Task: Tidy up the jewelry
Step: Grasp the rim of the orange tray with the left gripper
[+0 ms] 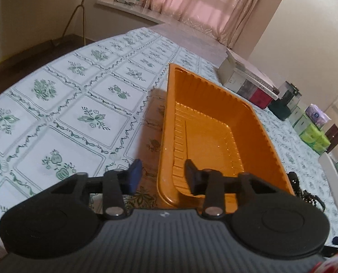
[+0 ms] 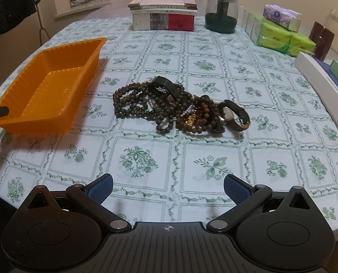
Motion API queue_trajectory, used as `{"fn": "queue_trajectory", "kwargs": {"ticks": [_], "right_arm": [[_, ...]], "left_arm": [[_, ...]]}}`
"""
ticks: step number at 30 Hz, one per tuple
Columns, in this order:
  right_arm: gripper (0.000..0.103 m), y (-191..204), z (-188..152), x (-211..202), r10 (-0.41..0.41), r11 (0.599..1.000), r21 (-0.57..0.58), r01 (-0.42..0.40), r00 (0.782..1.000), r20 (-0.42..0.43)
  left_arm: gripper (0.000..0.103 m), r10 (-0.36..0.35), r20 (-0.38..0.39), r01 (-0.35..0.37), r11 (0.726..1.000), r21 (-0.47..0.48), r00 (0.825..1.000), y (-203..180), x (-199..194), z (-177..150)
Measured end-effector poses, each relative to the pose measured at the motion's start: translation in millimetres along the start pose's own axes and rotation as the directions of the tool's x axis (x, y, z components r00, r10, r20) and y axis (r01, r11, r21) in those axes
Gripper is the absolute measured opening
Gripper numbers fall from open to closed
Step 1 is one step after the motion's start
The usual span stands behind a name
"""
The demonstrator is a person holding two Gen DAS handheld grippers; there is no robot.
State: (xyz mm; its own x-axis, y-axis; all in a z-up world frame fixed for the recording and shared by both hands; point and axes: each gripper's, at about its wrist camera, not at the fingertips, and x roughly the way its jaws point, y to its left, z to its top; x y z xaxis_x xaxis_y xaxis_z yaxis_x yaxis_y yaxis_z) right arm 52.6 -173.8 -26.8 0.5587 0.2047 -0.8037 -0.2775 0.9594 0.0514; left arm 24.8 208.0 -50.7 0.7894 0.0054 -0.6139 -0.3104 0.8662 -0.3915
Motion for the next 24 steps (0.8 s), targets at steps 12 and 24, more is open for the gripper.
{"fn": "queue_trajectory", "kwargs": {"ticks": [12, 24], "right_arm": [[0.103, 14, 7, 15, 0.019, 1.000, -0.018, -0.019, 1.000, -0.018], [0.103, 2, 4, 12, 0.008, 1.000, 0.016, -0.008, 1.000, -0.004]], "left_arm": [[0.014, -0.025, -0.048, 0.024, 1.000, -0.012, 0.999, -2, 13, 4], [0.013, 0.065, -0.098, -0.049, 0.987, 0.154, 0.993, -21, 20, 9]]}}
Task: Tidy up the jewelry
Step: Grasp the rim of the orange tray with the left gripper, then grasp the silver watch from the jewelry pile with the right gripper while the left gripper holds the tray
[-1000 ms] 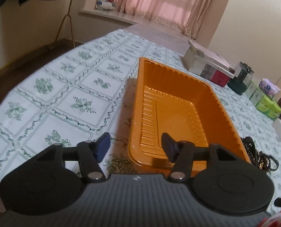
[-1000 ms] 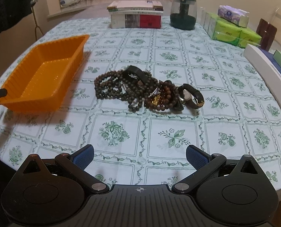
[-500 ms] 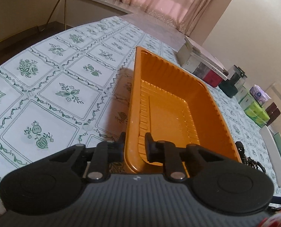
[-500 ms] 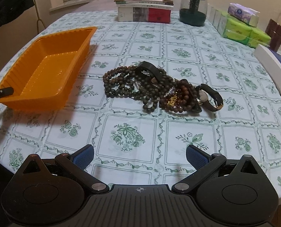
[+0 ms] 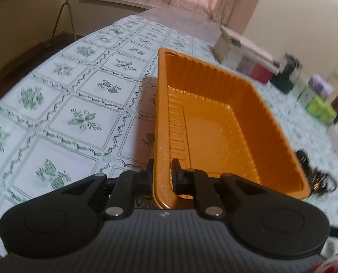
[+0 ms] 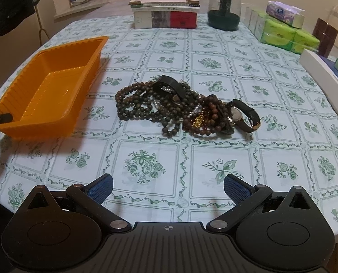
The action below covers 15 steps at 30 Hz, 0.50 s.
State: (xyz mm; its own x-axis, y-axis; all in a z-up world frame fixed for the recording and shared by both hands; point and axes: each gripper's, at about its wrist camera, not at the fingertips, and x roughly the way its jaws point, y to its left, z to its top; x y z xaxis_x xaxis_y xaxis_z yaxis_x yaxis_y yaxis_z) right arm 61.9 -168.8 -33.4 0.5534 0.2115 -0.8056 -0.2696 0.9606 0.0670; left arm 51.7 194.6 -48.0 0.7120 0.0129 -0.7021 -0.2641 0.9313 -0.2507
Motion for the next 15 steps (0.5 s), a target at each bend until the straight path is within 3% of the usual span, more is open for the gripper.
{"fn": "queue_trajectory", "kwargs": {"ticks": [9, 15], "right_arm": [[0.103, -7, -4, -7, -0.003, 1.000, 0.023, 0.003, 1.000, 0.018], [0.103, -15, -6, -11, -0.010, 0.999, 0.044, 0.009, 1.000, 0.028]], "left_arm": [[0.016, -0.008, -0.037, 0.005, 0.997, -0.074, 0.999, 7, 8, 2], [0.012, -0.002, -0.054, 0.001, 1.000, -0.008, 0.999, 0, 5, 3]]}}
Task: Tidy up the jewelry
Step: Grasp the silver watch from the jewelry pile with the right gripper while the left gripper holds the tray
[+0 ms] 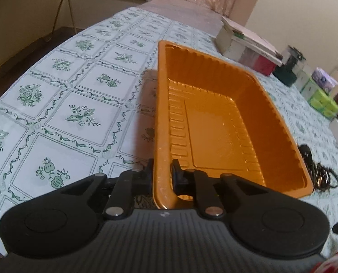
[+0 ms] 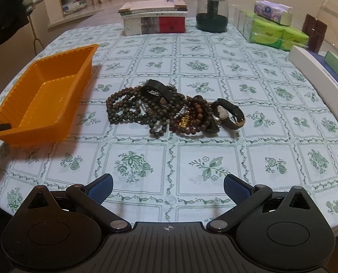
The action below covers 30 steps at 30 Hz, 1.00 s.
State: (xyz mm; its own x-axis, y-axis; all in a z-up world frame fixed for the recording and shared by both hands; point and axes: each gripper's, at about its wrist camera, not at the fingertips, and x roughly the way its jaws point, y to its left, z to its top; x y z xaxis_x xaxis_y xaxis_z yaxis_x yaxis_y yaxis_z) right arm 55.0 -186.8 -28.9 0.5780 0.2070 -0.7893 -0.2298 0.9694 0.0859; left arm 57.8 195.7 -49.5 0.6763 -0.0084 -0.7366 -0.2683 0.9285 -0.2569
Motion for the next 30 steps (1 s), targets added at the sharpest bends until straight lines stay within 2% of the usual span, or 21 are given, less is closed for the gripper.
{"fn": "queue_trajectory", "kwargs": {"ticks": [2, 6, 10, 15, 18, 20, 23, 26, 30], "right_arm": [[0.103, -2, 0, 0, 0.001, 1.000, 0.009, -0.001, 1.000, 0.003], [0.103, -1, -1, -3, 0.011, 1.000, 0.009, -0.011, 1.000, 0.015], [0.103, -2, 0, -4, 0.015, 1.000, 0.011, -0.015, 1.000, 0.023], [0.103, -5, -1, -5, 0.022, 0.999, 0.025, -0.023, 0.999, 0.033], [0.103, -8, -3, -5, 0.026, 0.999, 0.038, -0.027, 0.999, 0.036], [0.103, -12, -4, -4, 0.024, 0.998, 0.052, -0.026, 0.999, 0.036], [0.103, -19, -6, -2, 0.023, 0.997, 0.074, -0.026, 0.999, 0.042], [0.103, -28, -8, 0, 0.016, 0.995, 0.099, -0.020, 0.999, 0.047], [0.103, -41, -9, 4, 0.003, 0.992, 0.129, -0.011, 0.998, 0.062]], "left_arm": [[0.012, 0.001, -0.024, -0.001, 1.000, 0.011, 1.000, 0, 3, 1], [0.012, 0.008, -0.013, -0.007, 0.998, 0.062, 1.000, -7, -2, 2], [0.011, 0.049, 0.067, -0.061, 0.979, 0.195, 0.997, -23, -22, 5], [0.010, 0.050, 0.079, -0.070, 0.962, 0.265, 0.996, -29, -28, 12], [0.010, 0.026, 0.079, -0.045, 0.965, 0.256, 0.997, -28, -32, 18], [0.004, -0.009, 0.076, -0.007, 0.979, 0.202, 0.997, -24, -33, 25], [0.003, 0.012, 0.093, -0.034, 0.973, 0.230, 0.996, -27, -34, 33], [0.003, 0.043, 0.120, -0.077, 0.955, 0.287, 0.992, -40, -39, 36], [0.003, 0.098, 0.172, -0.159, 0.907, 0.389, 0.980, -63, -46, 35]]}}
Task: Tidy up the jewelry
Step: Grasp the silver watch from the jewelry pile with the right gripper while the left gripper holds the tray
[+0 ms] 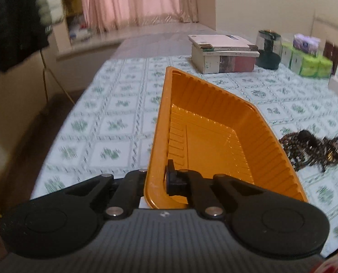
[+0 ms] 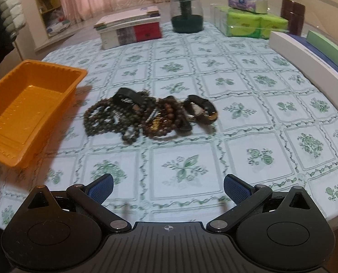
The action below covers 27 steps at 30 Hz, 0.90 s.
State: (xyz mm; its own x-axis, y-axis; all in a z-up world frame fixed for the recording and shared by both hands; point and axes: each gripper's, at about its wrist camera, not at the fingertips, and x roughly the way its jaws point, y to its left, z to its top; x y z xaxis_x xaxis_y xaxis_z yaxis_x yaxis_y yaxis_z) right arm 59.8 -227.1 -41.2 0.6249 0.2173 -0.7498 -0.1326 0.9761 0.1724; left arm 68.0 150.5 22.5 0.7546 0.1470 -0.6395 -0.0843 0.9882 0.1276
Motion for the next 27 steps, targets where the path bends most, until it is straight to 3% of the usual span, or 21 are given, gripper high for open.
{"fn": "queue_trajectory", "kwargs": {"ticks": [10, 11, 13, 19, 23, 25, 27], "right_arm": [[0.101, -34, 15, 7, -0.019, 1.000, 0.020, 0.017, 0.995, 0.095], [0.098, -36, 18, 8, -0.022, 1.000, 0.006, 0.021, 0.994, 0.107], [0.079, -41, 27, 11, -0.021, 0.999, -0.034, 0.026, 0.992, 0.125], [0.052, -43, 52, 29, -0.030, 0.978, -0.200, 0.053, 0.993, 0.118], [0.044, -38, 61, 46, -0.035, 0.952, -0.303, 0.054, 0.997, 0.068], [0.023, -36, 63, 54, -0.044, 0.936, -0.347, 0.054, 0.998, 0.036], [0.017, -33, 64, 58, -0.060, 0.921, -0.385, 0.061, 0.998, 0.015]], "left_arm": [[0.003, 0.083, 0.013, -0.084, 0.983, 0.166, 0.997, -35, -10, 9], [0.003, 0.092, 0.015, -0.093, 0.980, 0.175, 0.996, -37, -11, 10], [0.003, 0.108, 0.016, -0.109, 0.977, 0.183, 0.994, -37, -12, 10], [0.003, 0.156, 0.010, -0.154, 0.967, 0.204, 0.988, -40, -16, 8], [0.003, 0.164, -0.003, -0.160, 0.963, 0.215, 0.986, -43, -15, 6], [0.003, 0.165, -0.014, -0.158, 0.963, 0.217, 0.986, -43, -15, 6], [0.003, 0.166, -0.025, -0.156, 0.962, 0.222, 0.986, -43, -15, 7]]}}
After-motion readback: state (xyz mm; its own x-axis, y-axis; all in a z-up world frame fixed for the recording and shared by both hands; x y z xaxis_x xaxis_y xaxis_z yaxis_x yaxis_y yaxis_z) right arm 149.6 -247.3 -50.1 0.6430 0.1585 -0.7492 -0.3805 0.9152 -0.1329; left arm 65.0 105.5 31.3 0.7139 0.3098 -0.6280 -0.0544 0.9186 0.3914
